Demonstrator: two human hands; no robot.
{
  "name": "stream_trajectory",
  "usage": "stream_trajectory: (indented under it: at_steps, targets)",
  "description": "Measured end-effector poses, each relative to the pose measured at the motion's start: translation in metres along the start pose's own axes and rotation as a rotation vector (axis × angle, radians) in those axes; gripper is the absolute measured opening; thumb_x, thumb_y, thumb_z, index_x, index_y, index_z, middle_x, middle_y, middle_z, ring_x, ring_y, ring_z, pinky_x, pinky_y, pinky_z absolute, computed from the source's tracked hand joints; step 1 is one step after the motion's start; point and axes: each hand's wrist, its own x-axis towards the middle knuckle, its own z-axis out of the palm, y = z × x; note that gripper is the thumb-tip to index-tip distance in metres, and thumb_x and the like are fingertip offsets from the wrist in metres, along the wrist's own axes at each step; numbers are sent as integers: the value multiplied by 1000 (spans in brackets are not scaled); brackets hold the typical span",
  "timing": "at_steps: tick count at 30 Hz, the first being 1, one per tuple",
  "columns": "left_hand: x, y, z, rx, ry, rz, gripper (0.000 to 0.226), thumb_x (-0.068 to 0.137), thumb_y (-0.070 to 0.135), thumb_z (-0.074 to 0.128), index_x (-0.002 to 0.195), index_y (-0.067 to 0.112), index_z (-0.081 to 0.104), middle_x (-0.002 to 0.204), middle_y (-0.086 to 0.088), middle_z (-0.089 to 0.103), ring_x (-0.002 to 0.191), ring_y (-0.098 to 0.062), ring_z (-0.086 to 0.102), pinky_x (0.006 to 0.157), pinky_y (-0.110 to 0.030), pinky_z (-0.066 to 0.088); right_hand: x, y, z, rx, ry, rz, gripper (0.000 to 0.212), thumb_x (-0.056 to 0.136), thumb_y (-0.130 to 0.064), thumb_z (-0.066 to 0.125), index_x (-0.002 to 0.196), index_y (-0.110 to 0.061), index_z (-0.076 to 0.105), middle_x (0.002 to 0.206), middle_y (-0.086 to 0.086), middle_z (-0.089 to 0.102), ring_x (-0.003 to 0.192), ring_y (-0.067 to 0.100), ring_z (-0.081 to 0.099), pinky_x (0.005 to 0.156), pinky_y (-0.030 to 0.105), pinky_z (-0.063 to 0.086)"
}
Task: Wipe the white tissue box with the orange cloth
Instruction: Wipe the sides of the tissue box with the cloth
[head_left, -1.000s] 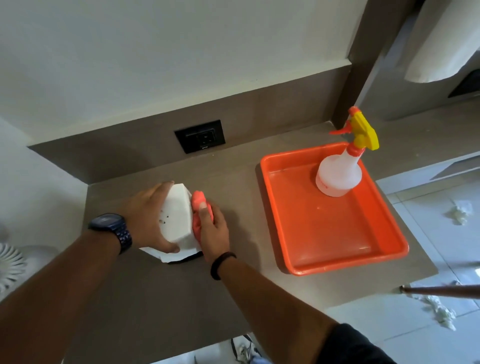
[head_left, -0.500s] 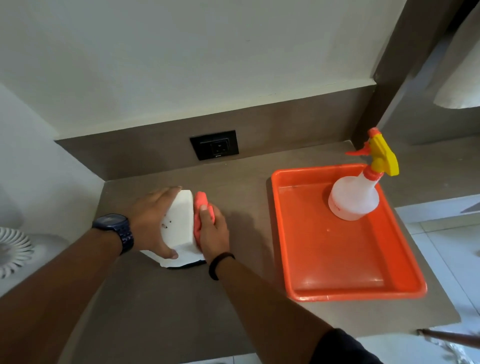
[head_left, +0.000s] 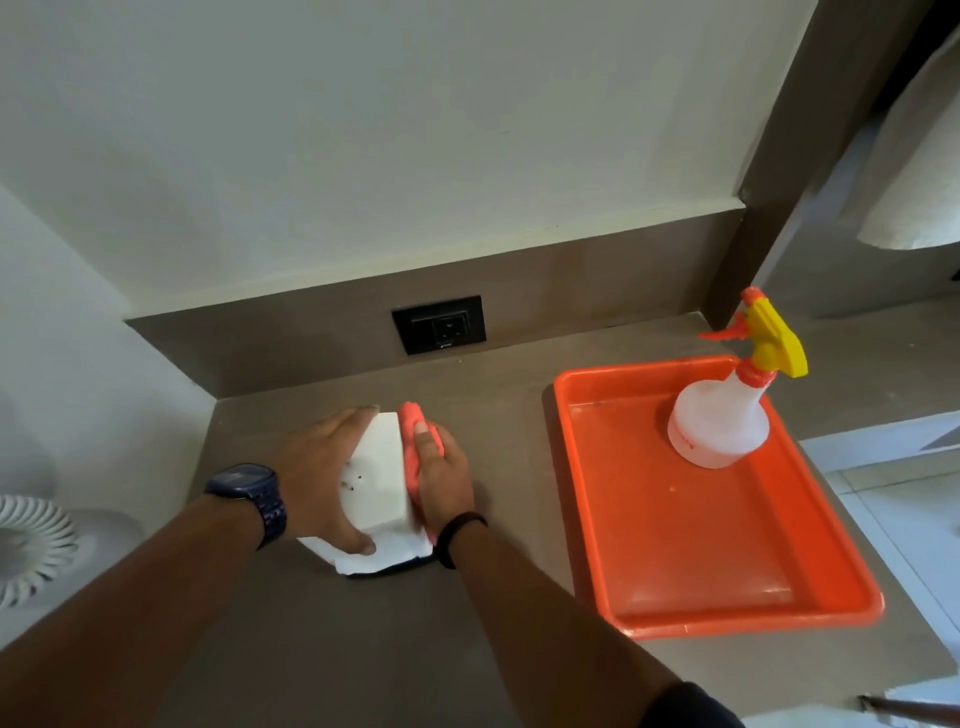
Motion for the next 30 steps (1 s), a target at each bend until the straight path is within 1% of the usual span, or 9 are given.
stream_trajectory:
  at_steps: [3, 6, 9, 12, 15, 18, 23, 28, 30]
  targets:
    - [0, -1, 2, 0, 4, -3, 145, 34, 63, 83, 149, 22, 5, 157, -3, 20, 142, -22, 23, 115, -37, 27, -12, 8, 0, 3, 61, 57, 25, 96, -49, 52, 97, -33, 71, 113, -1, 74, 111, 19, 67, 108, 47, 49]
    - [1, -3, 4, -8, 2, -8, 146, 32, 64, 81, 149, 23, 3, 158, -1, 18, 143, -21, 21, 115, -37, 26, -25, 18, 1, 10, 95, 49, 32, 96, -46, 49, 106, -22, 69, 115, 7, 73, 113, 25, 65, 107, 51, 48]
    - [3, -6, 6, -33, 7, -8, 146, 30, 63, 81, 148, 25, 4, 157, 0, 20, 142, -21, 23, 113, -36, 28, -37, 14, 5, -10, 104, -92, 34, 92, -48, 47, 99, -21, 67, 104, 1, 70, 103, 20, 65, 103, 53, 50]
    - [3, -7, 7, -65, 27, 11, 141, 28, 61, 81, 146, 28, 11, 152, 3, 28, 136, -20, 31, 110, -37, 33, -33, -3, 8, -88, 51, -207, 44, 91, -52, 45, 123, -29, 64, 128, 0, 64, 121, 15, 58, 111, 44, 44]
    - [2, -9, 7, -99, 71, 54, 134, 27, 62, 81, 142, 30, 22, 140, 5, 41, 122, -19, 43, 100, -38, 42, -20, -15, 6, -228, -53, -252, 53, 96, -49, 43, 146, -30, 47, 154, 0, 47, 144, 16, 40, 122, 42, 31]
    - [4, -7, 6, -91, 85, 72, 134, 27, 62, 81, 142, 29, 22, 139, 4, 44, 120, -20, 46, 97, -41, 46, -17, -12, 0, -228, -104, -196, 59, 93, -54, 42, 148, -32, 43, 156, 1, 45, 145, 18, 39, 123, 44, 29]
    - [5, -8, 9, -36, 75, 57, 142, 21, 64, 79, 143, 23, 20, 144, -2, 40, 128, -24, 42, 102, -42, 43, -33, 12, -4, -140, -19, -188, 57, 94, -54, 42, 144, -28, 49, 149, -1, 53, 140, 14, 46, 120, 45, 34]
    - [6, -9, 12, -35, 84, 76, 136, 23, 69, 77, 140, 23, 26, 144, -4, 41, 131, -26, 40, 107, -46, 40, -51, 31, 2, -222, -8, -308, 60, 93, -63, 38, 150, -44, 31, 163, -7, 33, 154, 9, 20, 126, 44, 22]
    - [6, -10, 12, -46, 84, 77, 137, 22, 67, 78, 141, 24, 26, 144, -5, 40, 132, -26, 40, 107, -47, 40, -43, 23, 4, -237, -11, -312, 57, 95, -62, 38, 149, -44, 32, 164, -6, 34, 154, 8, 19, 126, 43, 21]
